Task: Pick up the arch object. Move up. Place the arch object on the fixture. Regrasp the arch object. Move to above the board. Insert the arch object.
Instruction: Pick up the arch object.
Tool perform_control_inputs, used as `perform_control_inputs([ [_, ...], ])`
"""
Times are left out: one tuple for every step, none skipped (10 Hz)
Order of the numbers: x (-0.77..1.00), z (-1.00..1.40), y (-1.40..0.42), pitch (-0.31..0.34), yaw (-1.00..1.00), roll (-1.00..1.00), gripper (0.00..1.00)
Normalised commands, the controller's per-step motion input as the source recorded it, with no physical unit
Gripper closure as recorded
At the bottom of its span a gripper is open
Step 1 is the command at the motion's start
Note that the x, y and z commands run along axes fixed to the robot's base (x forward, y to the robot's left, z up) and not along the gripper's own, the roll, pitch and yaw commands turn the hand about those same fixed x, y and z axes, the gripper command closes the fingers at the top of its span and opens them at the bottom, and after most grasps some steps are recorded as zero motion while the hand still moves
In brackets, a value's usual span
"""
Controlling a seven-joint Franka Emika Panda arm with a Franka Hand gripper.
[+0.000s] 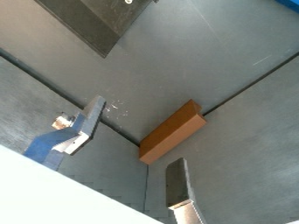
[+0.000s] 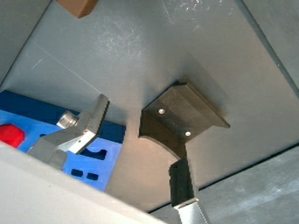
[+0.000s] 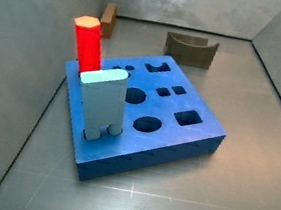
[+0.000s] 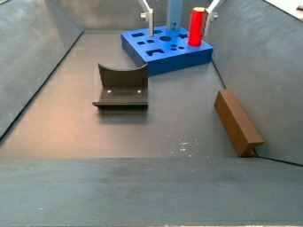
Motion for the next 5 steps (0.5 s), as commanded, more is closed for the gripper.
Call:
perform_control_inputs([
  [-0.31,0.00,0.07,-0.027,-0.04,0.00,0.00],
  [-0.99,-0.40,0.37,-0.207,0.00,0.06,0.00],
  [-1.00,-0.43,0.39,-0.207,0.00,0.15,0.00],
  [-1.00,-0.65,0.52,-0.190,0.00,0.15,0.00],
  [-1.00,-0.79,0.65,-0.180,0.04,0.09,0.00],
])
